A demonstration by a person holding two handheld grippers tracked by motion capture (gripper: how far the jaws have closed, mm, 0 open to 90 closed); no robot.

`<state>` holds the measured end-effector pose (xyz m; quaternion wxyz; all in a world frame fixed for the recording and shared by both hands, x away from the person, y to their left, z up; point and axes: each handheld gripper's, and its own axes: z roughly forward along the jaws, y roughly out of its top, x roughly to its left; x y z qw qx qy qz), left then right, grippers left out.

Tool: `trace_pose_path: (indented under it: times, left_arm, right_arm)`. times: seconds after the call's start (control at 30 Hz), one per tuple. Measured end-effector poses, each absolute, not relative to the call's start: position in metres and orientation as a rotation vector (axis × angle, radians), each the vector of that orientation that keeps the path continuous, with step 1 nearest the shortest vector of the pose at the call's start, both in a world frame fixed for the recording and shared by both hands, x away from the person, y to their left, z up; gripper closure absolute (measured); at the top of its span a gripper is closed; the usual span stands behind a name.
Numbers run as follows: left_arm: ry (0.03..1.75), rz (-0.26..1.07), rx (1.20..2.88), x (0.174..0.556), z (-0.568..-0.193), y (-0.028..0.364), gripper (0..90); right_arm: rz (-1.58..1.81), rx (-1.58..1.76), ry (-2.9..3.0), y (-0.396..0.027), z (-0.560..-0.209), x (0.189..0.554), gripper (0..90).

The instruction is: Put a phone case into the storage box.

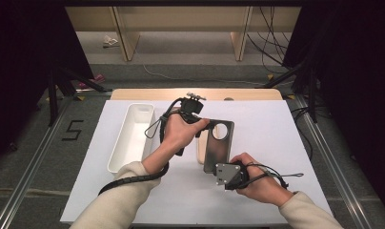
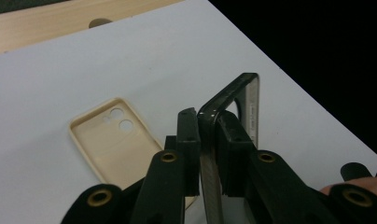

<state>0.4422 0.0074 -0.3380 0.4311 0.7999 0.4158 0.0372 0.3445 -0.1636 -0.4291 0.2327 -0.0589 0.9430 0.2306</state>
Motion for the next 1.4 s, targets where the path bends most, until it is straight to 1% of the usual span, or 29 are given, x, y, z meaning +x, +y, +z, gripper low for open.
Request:
trace_pose_path:
  times: [0.07,0.13,0.17,0.2,0.23,0.27,0.3,0.33,0.43,0.47,0.6,0.63,0.67,0.9,1.23,1.4]
  left_arm:
    - [1.022,0.098,1.996,0.441,-0.337,0.006,80.5]
    - [0.974,0.136,2.000,0.439,-0.334,0.005,80.5]
    - [0.974,0.136,2.000,0.439,-0.334,0.005,80.6]
    - [0.940,0.184,2.006,0.438,-0.332,0.006,80.6]
    - [0.940,0.184,2.006,0.438,-0.332,0.006,80.6]
    - [0.912,0.230,2.006,0.438,-0.331,0.009,80.6]
    - [0.912,0.230,2.006,0.438,-0.331,0.009,80.5]
    - [0.881,0.266,2.002,0.438,-0.330,0.013,80.5]
    - [0.854,0.298,1.990,0.439,-0.330,0.020,80.5]
    - [0.849,0.310,1.984,0.440,-0.330,0.023,80.5]
    - [0.833,0.339,1.958,0.440,-0.330,0.034,80.6]
    - [0.833,0.339,1.958,0.440,-0.330,0.034,80.6]
    - [0.828,0.345,1.953,0.440,-0.329,0.036,80.6]
    - [0.786,0.393,1.916,0.438,-0.325,0.060,80.6]
    - [0.751,0.405,1.876,0.435,-0.311,0.084,80.6]
    - [0.730,0.427,1.849,0.433,-0.302,0.096,80.5]
  right_arm:
    - [0.648,-0.124,2.600,-0.165,-0.430,0.346,87.3]
    - [0.682,-0.067,2.605,-0.167,-0.430,0.347,83.8]
    - [0.682,-0.067,2.605,-0.167,-0.430,0.347,83.8]
    - [0.716,-0.046,2.614,-0.170,-0.429,0.349,77.0]
    - [0.716,-0.046,2.614,-0.170,-0.429,0.349,77.0]
    - [0.772,0.014,2.603,-0.173,-0.427,0.351,68.4]
    - [0.797,0.042,2.589,-0.174,-0.426,0.352,64.5]
    - [0.836,0.069,2.599,-0.176,-0.425,0.354,59.9]
    - [0.921,0.184,2.596,-0.180,-0.423,0.357,47.0]
    - [0.947,0.218,2.600,-0.182,-0.424,0.359,43.3]
    - [1.033,0.312,2.599,-0.187,-0.424,0.362,33.8]
    - [1.033,0.312,2.599,-0.187,-0.424,0.362,33.8]
    - [1.078,0.360,2.586,-0.190,-0.423,0.364,31.2]
    - [1.189,0.507,2.534,-0.203,-0.422,0.370,25.2]
    - [1.290,0.612,2.490,-0.218,-0.421,0.374,20.0]
    - [1.365,0.690,2.431,-0.234,-0.419,0.378,17.9]
